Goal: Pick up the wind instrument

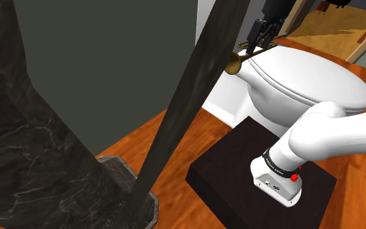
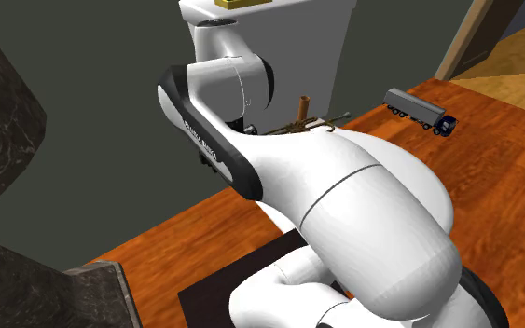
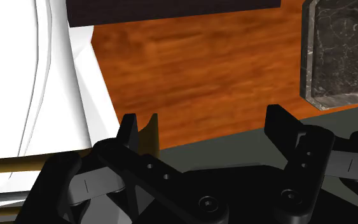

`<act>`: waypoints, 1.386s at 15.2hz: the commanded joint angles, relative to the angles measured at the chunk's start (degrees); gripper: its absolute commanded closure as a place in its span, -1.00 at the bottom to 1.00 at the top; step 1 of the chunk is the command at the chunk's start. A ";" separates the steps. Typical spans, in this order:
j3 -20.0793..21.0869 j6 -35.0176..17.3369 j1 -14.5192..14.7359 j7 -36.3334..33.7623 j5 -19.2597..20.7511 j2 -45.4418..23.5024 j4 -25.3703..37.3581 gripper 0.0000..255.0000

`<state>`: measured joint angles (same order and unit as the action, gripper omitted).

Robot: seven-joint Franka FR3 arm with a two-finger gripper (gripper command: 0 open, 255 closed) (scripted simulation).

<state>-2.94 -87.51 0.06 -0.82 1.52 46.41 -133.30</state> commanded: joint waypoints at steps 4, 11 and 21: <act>-3.55 0.24 -1.19 3.77 2.76 -3.30 1.88 -1.00; -11.44 0.39 -3.42 12.49 8.20 -12.80 8.26 -1.00; -21.98 0.37 -5.84 25.67 11.90 -30.45 22.22 -1.00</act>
<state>-23.64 -87.10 -5.41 23.06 13.14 18.02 -112.77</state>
